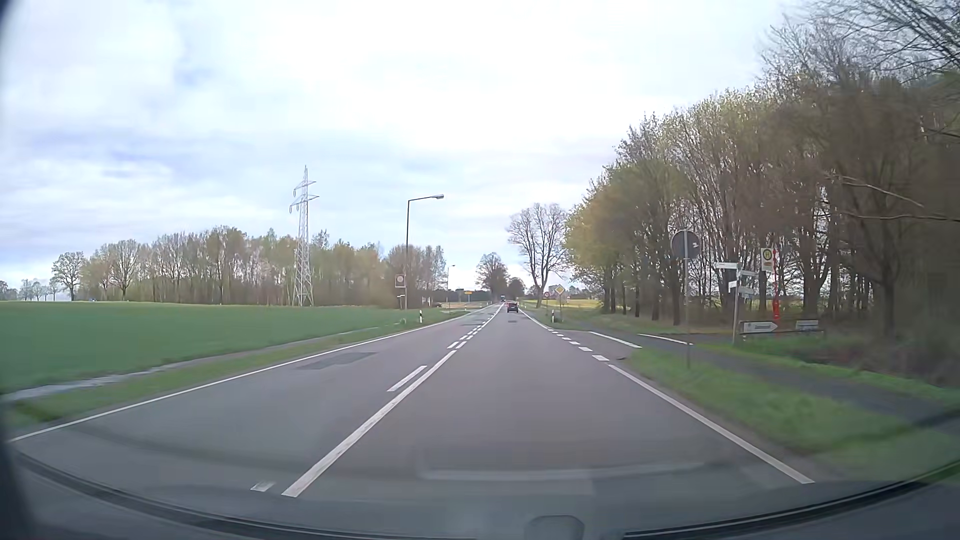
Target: Follow the waypoints while adhering to traffic rules and regulations
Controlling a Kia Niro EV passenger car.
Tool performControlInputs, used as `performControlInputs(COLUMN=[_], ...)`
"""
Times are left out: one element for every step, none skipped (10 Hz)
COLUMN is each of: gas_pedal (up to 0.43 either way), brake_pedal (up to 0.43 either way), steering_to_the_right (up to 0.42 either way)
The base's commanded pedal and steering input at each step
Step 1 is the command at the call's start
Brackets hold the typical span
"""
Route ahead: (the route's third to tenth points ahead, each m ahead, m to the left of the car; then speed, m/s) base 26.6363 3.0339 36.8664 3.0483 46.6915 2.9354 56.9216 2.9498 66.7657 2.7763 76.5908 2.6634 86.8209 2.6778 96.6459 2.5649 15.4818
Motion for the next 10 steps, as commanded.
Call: performControlInputs(gas_pedal=[0.020, 0.000, 0.000, 0.000, 0.000, 0.000, 0.008, 0.008, 0.008, 0.008], brake_pedal=[0.000, 0.000, 0.000, 0.000, 0.000, 0.000, 0.000, 0.000, 0.000, 0.000], steering_to_the_right=[-0.004, -0.004, -0.004, -0.004, -0.004, -0.004, -0.004, -0.004, -0.004, -0.004])
